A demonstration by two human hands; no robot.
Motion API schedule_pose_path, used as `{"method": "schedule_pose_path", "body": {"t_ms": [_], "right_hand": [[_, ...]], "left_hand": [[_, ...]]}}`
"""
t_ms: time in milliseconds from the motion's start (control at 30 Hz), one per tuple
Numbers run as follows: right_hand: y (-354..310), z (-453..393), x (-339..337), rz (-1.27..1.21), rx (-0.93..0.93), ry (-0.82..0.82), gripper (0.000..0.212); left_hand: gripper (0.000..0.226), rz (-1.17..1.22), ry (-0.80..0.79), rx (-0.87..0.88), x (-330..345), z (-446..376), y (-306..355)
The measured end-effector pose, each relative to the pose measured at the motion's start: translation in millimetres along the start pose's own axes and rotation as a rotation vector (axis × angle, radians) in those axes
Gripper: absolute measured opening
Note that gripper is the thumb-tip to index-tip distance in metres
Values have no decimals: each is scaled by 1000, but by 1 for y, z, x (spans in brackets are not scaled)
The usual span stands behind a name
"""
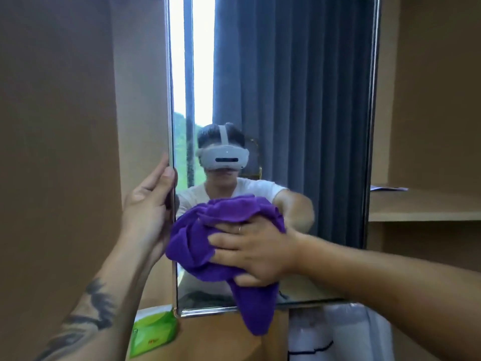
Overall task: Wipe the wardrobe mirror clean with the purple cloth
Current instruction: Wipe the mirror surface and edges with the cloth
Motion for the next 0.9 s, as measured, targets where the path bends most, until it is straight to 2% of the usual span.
{"method": "schedule_pose_path", "body": {"t_ms": [67,100,167,200,233,267,367,433,567,667,733,767,800,833,900], "right_hand": [[43,-2,-16,111,56,32,56],[71,-1,-29,165,180,75,60],[107,7,-51,201,559,181,69],[107,13,-54,168,736,242,73],[95,15,-50,141,832,272,74],[76,13,-42,125,832,274,76],[39,21,-19,86,585,164,73],[57,49,-19,105,604,160,68],[80,122,-21,102,1109,235,77],[64,154,-14,-1,1608,464,69],[46,143,-8,-63,1893,579,68],[38,125,-7,-85,1942,585,68],[30,100,-8,-89,1901,559,67],[23,72,-10,-77,1784,512,67],[5,19,-10,-60,1418,387,69]], "left_hand": [[27,9,5,2,-3,-2,-1],[27,3,2,15,-3,-3,0],[25,-29,-5,38,-3,-6,0],[24,-39,2,44,-4,-6,-1],[25,-48,8,49,-4,-5,-1],[26,-51,3,59,-4,-5,-1],[28,-59,-10,60,-2,-4,0],[26,-52,2,53,-2,-3,-1],[30,-42,25,53,-4,-2,-2],[33,-38,13,80,0,3,1],[35,-55,19,112,3,6,4],[34,-71,24,120,3,7,4],[31,-79,28,115,2,6,3],[28,-77,31,104,0,5,1],[26,-66,25,77,-4,3,-1]]}}
Point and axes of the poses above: each hand's wrist, its own z-axis away from the middle knuckle, its own x-axis out of the palm, y = z × x, the point moved 8 cm from there along -z, towards the middle knuckle, and after that the axes turned 1 degree about -y, right-handed, at the moved point
